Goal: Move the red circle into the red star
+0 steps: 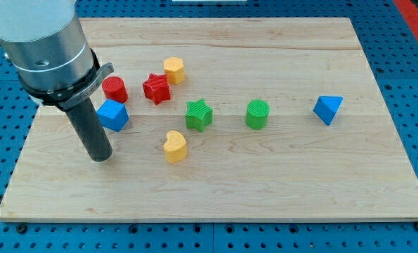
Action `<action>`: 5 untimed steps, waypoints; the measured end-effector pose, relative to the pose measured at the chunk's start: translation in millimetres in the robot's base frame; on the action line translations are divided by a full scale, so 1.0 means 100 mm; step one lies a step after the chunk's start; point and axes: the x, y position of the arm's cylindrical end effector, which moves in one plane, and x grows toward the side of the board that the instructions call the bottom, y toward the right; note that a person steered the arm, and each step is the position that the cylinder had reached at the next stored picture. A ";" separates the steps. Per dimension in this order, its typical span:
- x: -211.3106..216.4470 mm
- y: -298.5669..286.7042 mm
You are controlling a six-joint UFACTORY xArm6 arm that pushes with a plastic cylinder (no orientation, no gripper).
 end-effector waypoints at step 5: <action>-1.19 -0.79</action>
